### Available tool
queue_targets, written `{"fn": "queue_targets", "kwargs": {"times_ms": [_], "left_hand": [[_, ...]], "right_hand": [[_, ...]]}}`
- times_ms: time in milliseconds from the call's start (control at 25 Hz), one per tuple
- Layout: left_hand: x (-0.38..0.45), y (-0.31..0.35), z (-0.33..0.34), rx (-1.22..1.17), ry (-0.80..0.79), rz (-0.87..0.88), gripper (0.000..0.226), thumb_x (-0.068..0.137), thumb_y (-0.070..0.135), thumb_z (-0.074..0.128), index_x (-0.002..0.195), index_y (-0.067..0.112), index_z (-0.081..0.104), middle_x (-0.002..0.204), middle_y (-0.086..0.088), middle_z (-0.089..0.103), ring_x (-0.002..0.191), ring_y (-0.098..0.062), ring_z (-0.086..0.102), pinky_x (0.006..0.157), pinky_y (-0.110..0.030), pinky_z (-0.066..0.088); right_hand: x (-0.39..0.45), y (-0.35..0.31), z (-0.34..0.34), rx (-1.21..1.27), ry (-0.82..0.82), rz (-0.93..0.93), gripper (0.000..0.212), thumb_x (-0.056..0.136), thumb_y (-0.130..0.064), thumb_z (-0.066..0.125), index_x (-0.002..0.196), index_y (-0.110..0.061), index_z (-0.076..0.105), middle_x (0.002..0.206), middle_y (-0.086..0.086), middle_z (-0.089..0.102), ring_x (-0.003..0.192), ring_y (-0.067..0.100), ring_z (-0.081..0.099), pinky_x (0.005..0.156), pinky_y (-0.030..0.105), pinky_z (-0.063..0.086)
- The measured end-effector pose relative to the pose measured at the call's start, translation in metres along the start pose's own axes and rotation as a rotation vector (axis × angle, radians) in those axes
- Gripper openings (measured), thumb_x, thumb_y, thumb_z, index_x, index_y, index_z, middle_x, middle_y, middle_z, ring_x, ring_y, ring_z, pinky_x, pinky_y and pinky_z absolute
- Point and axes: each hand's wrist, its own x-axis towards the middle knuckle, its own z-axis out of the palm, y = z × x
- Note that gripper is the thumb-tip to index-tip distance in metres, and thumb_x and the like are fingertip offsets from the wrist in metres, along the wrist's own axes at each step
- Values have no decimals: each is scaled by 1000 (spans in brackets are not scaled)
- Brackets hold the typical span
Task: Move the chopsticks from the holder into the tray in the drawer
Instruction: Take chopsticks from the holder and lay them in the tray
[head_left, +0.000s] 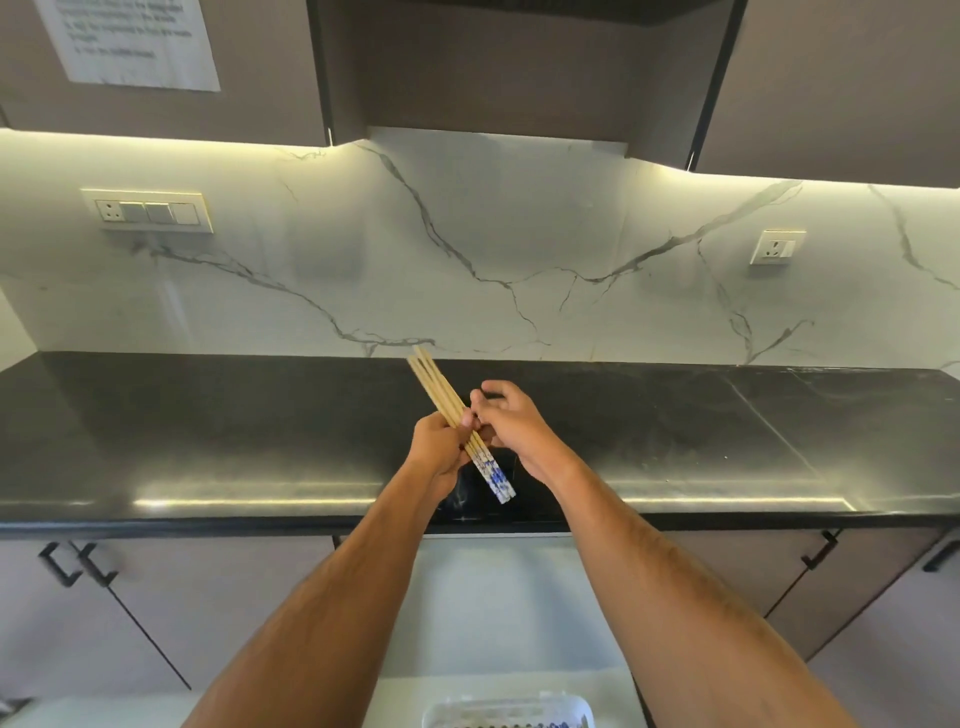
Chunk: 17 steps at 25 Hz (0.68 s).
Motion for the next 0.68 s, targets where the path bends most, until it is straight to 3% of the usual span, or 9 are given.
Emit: {"fn": "queue_targets", "kwargs": {"times_ms": [80,160,240,320,440,520,560,640,680], "left_hand": [[4,-4,-1,-158,56,0,22,103,9,52,117,-3,63,104,-17,69,95,-26,70,87,-44,60],[4,-10,5,-240,81,3,23,102,14,53,118,-1,63,99,-14,69,92,-24,71,82,-41,61],[4,-21,8,-307,75,3,24,102,16,54,120,3,62,99,-13,69,93,-23,72,83,-39,60],[6,-34,9,-263,89,6,25,101,18,55,120,5,65,102,-13,73,96,-23,72,89,-40,59],[0,-45,5,330,229,49,27,93,34,67,96,9,75,83,-5,77,80,-19,75,82,-40,63],[-11,-54,-4,887,300,261,39,91,49,65,76,13,71,66,1,70,61,-17,69,65,-32,62],[-17,-56,-7,1148,286,489,39,93,50,61,77,15,69,68,3,69,61,-15,65,63,-28,59],[-16,-59,-10,1543,116,965,35,96,47,57,101,15,68,92,0,71,81,-17,65,76,-29,54],[-11,-57,-9,1700,-5,1020,43,94,48,58,117,13,64,108,-5,70,95,-21,66,87,-34,53]], "right_hand": [[-7,19,-8,-136,-156,52,41,94,-50,64,126,-30,48,106,-4,71,94,10,69,76,29,55],[-7,36,-13,-281,-303,52,27,95,-41,65,117,-28,57,99,-1,72,83,16,71,71,28,56],[-7,42,-13,-361,-315,39,8,102,-31,56,104,-25,62,82,3,66,67,16,62,59,24,50],[-8,42,-18,-489,-295,-6,21,107,-28,45,90,-30,57,78,-1,59,64,11,53,57,19,43],[-6,52,-34,-810,-249,-80,19,107,-24,43,91,-25,52,85,0,59,70,12,56,60,23,41],[-6,62,-47,-1022,-212,-87,12,107,-26,46,100,-19,53,89,2,60,69,13,56,59,26,41],[-6,66,-53,-1111,-208,-95,13,106,-26,46,105,-16,55,90,3,60,69,14,56,60,28,43],[-9,71,-59,-1239,-232,-135,18,105,-26,48,113,-13,58,91,5,62,69,15,57,64,32,47],[-11,71,-60,-1273,-252,-163,18,105,-25,50,115,-13,58,94,7,64,70,16,57,68,34,49]]}}
